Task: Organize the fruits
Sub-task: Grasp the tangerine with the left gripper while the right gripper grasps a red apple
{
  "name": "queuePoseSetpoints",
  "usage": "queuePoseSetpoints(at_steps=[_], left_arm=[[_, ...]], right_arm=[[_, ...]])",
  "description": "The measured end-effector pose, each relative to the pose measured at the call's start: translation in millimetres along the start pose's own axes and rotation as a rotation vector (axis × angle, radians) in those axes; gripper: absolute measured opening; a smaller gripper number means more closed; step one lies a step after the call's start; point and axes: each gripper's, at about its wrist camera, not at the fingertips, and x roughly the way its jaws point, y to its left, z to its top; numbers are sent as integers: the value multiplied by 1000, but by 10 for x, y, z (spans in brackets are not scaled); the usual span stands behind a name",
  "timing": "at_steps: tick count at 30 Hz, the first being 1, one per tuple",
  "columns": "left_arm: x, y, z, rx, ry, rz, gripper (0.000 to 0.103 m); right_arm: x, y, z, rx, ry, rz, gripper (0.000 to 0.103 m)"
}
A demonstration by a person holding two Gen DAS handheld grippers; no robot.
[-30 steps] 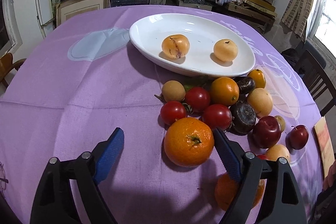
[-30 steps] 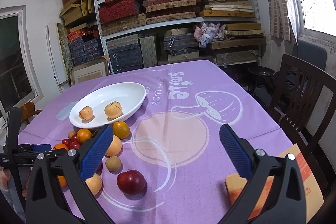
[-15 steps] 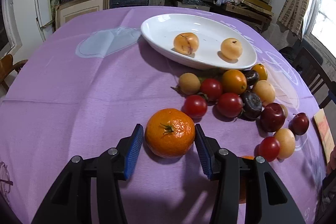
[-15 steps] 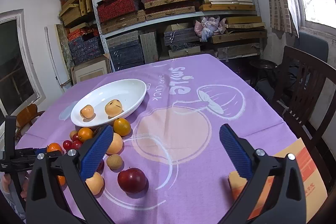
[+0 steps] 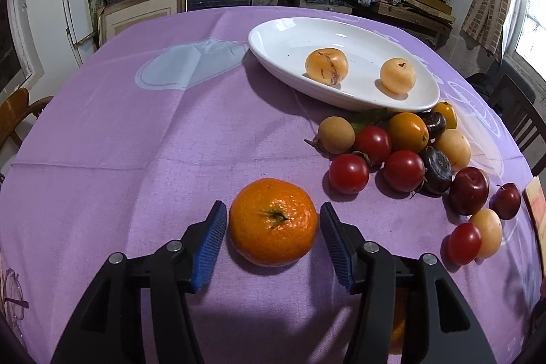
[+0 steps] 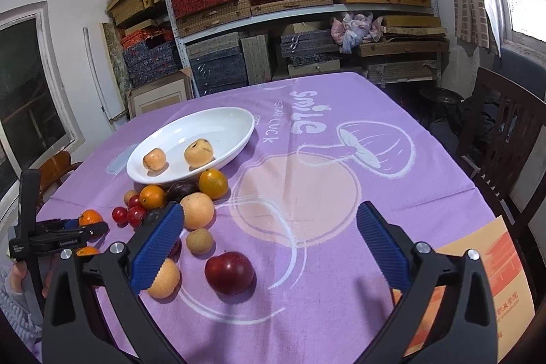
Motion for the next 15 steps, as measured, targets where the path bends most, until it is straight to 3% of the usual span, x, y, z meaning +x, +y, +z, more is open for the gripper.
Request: queuePoseSetpoints(at_steps=[3, 9, 11, 12, 13, 15], left_arm=[[15, -46, 5, 22, 7, 0, 68], [14, -24, 0, 10, 3, -14, 68], [11, -8, 7, -2, 0, -20, 68], [8, 1, 10, -8, -1, -22, 67], [9, 9, 9, -15, -3, -23, 67], [3, 34, 8, -33, -7, -25, 65]], right_arm=[[47, 129, -103, -56, 71, 4, 99], [217, 394, -235, -198, 135, -65, 96], [273, 432, -266, -226, 154, -68, 80], [322, 425, -260, -226, 173, -62, 65], [358, 407, -255, -218, 191, -53, 60], [395, 336, -250, -187, 209, -31, 60]])
